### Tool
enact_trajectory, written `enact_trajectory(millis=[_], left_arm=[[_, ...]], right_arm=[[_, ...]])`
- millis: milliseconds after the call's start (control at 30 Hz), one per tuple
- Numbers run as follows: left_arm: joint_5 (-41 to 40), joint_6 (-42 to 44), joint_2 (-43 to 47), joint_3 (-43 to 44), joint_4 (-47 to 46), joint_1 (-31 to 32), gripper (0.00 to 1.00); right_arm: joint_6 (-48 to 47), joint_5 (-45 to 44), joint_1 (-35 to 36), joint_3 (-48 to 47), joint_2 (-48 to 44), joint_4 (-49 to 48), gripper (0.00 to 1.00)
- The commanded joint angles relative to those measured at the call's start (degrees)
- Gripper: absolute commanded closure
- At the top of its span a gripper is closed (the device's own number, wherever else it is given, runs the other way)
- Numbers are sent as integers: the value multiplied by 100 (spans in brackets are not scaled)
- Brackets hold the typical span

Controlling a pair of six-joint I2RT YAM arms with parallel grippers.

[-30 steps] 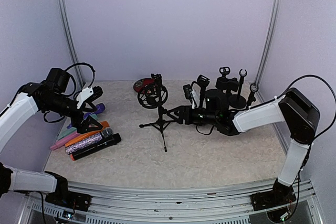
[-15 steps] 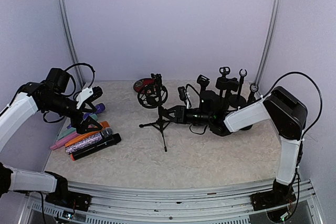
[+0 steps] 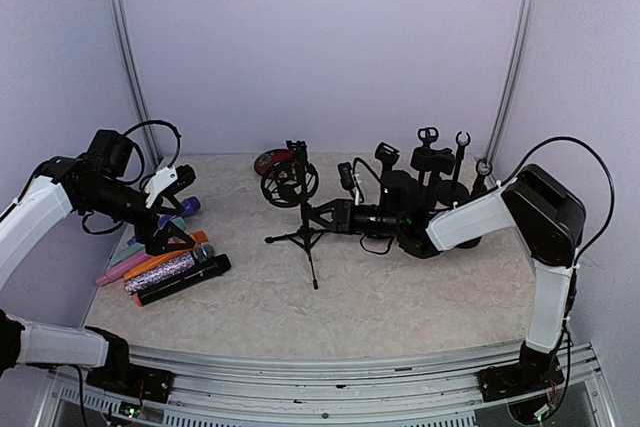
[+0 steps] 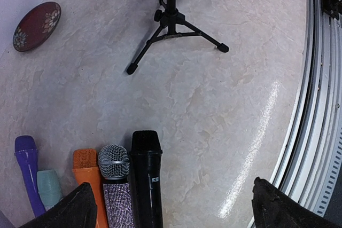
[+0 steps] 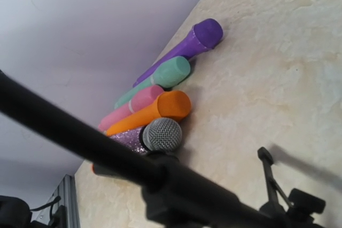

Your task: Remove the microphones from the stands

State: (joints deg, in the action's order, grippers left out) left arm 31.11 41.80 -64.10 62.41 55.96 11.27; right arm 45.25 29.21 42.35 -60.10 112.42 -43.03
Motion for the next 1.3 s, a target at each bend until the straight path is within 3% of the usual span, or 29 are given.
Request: enact_trajectory(millis=[0,133,400,900,1267], left_arm=[[87,-17,65,99,103,-46,2],[88,-56,85,97,97,-46,2],[52,-62,101,38,108,-46,2],[79,55,202,-9,169,-50,3],[103,25,126,28,220,-45,3]], right_arm=[[-68,118,-25,-180,-100,-141,69],[-105,135,-30,-241,-117,-22,72],[-333,-20,-17,-253,-197,239,100],[-3050,-1824,471,-251,-752,2186,100],[-4570,-3701,1062,-167,-869,2270,96]])
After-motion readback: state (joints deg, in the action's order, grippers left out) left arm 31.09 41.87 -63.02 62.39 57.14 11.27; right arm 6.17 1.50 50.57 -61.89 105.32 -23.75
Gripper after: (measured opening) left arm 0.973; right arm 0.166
